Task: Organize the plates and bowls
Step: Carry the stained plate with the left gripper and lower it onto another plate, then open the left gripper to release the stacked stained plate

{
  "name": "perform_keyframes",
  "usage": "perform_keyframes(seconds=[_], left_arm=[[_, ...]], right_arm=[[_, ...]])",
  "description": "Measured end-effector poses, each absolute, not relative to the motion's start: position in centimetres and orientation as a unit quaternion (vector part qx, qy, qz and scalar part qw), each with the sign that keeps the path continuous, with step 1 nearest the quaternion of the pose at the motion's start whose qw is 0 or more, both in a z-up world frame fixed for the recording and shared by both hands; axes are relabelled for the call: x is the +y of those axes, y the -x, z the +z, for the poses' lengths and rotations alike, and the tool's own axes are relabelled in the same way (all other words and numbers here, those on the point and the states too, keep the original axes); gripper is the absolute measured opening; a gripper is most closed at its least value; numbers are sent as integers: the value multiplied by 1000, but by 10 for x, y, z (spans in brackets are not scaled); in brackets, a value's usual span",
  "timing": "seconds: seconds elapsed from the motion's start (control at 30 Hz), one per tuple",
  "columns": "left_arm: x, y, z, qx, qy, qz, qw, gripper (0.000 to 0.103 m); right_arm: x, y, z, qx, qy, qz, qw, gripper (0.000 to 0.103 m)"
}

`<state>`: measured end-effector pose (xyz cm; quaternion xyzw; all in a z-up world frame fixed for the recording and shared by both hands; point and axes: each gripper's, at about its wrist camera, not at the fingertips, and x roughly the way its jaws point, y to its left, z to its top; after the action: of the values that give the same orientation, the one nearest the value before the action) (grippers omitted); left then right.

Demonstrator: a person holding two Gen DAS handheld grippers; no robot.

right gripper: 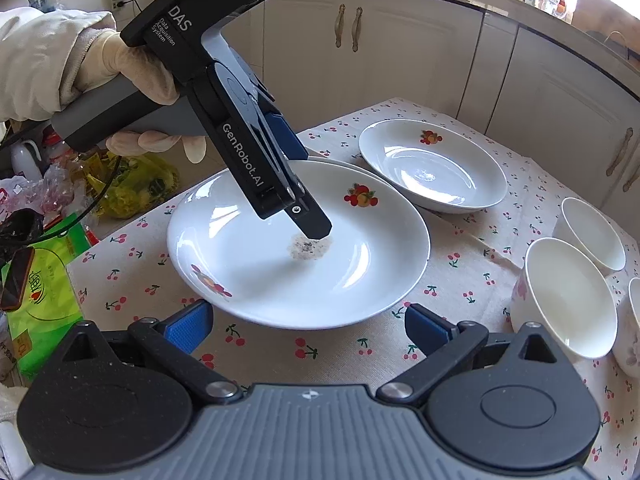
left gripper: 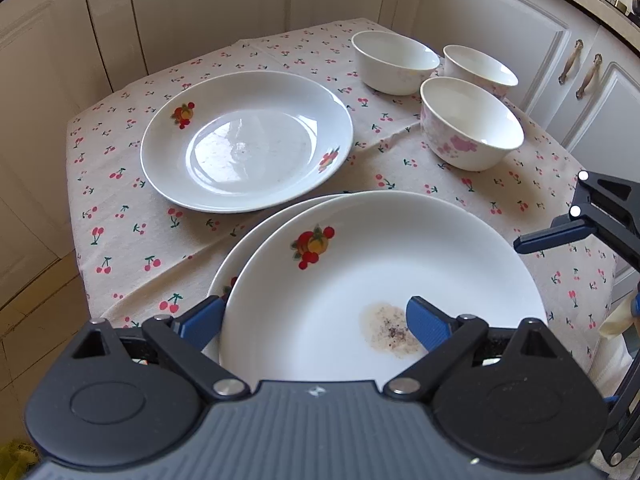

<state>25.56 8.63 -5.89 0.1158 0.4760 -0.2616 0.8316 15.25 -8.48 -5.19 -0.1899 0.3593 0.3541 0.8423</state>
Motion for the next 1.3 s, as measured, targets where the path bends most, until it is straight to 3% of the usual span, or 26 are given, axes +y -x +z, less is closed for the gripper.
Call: perform_keyframes(seconds=[0.3, 0.57, 0.77, 1.3], left_arm=[[92, -249, -55, 456, -123, -236, 849, 97], [102, -207, -30, 389, -57, -240, 888, 98], [95, -168, -16, 343, -68, -240, 905, 99], [98, -178, -9, 329, -51, -225, 916, 100]], right_arm=[[-96, -151, -45, 355, 182, 328, 856, 103], [-112, -135, -33, 337, 179, 297, 875, 103], [-129, -121, -27, 332, 151, 294, 884, 103], [-139, -133, -3, 291, 186, 292, 892, 103]])
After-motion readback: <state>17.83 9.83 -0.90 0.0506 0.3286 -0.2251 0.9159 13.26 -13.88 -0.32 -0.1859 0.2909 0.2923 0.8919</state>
